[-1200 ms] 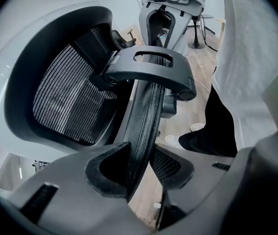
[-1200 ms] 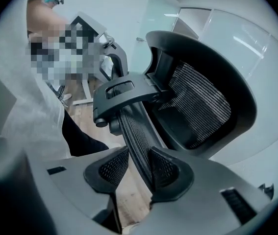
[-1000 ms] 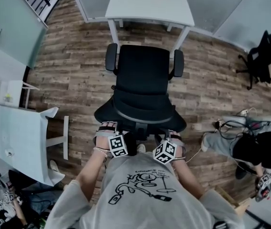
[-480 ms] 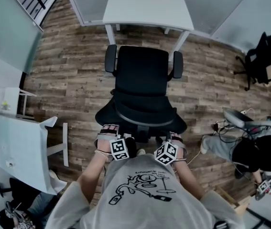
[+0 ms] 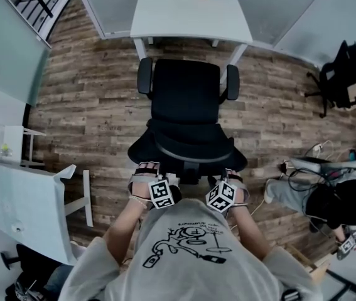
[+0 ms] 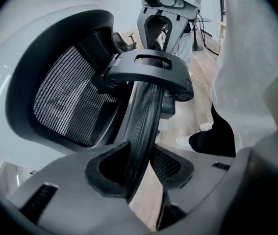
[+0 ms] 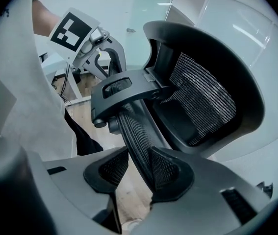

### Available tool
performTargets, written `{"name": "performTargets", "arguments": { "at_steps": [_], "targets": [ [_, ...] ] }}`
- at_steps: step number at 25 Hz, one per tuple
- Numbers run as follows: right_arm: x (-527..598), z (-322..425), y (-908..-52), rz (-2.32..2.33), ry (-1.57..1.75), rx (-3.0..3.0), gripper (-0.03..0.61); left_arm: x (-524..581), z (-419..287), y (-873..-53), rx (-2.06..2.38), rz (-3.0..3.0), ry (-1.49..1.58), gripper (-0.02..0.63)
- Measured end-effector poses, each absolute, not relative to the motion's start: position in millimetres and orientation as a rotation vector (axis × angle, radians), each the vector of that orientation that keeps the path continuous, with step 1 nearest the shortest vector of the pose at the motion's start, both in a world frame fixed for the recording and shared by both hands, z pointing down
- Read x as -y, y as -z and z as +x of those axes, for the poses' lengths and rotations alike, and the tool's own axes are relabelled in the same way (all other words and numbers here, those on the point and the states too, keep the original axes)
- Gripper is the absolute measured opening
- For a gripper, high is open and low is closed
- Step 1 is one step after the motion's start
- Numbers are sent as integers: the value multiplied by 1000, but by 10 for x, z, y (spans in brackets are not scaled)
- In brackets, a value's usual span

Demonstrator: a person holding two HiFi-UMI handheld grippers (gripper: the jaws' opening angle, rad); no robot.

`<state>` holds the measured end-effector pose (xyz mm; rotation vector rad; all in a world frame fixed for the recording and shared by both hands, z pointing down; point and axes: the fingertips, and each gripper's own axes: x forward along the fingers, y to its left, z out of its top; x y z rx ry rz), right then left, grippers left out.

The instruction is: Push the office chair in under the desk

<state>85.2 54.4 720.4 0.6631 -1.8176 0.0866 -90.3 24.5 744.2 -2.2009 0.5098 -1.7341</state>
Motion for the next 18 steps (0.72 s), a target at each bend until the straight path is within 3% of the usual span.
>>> {"name": "performTargets", "arguments": {
  "at_steps": [18],
  "targets": [
    [320, 906, -7238, 724, -82, 1781, 163, 595, -845, -7469, -460, -2210, 1712, 132]
  ]
}}
